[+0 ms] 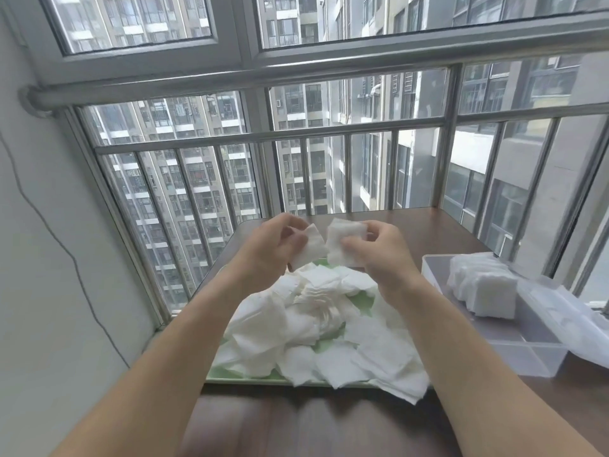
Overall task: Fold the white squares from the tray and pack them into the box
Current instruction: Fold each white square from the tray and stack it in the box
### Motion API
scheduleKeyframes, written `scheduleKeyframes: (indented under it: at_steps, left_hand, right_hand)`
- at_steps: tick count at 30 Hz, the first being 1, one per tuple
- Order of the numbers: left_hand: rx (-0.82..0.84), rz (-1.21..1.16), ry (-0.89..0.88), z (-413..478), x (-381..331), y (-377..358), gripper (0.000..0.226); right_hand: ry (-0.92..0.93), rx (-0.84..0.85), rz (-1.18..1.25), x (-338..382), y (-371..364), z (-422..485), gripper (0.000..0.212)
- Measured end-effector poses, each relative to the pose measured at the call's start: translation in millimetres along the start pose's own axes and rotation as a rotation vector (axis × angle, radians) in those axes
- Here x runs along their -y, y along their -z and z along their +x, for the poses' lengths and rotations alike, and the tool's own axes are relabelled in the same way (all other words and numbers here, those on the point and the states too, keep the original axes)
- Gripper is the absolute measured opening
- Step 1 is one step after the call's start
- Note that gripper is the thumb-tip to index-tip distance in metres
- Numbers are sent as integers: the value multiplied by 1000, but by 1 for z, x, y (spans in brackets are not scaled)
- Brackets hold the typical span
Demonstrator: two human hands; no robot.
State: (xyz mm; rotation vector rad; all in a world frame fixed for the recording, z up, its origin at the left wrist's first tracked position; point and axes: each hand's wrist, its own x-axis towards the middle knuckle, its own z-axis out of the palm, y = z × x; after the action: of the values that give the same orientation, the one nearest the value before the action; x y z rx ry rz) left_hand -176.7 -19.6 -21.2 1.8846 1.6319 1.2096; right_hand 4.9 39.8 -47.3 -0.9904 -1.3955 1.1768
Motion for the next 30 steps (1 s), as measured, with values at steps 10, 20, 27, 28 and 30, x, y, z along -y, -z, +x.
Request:
scheduleKeyframes:
  at_steps: [10,20,27,28,30]
  left_hand:
    - [-62,-283,94,-7,-11,-14,10]
    - [-175,136,112,5,-10,-19,62]
    - [307,575,37,23,5,-4,13]
    - [409,662,9,24,6,-6,26]
    - [488,745,-16,26,9,-11,38]
  right_hand:
    - [-67,181,293,6,-1,-12,22]
    - [-82,225,403,9,-1,-15,35]
    - [73,-211,11,10,5,-13,12]
    - [77,-213,3,9,5,-12,12]
    - [78,-206,-23,9,5,-11,11]
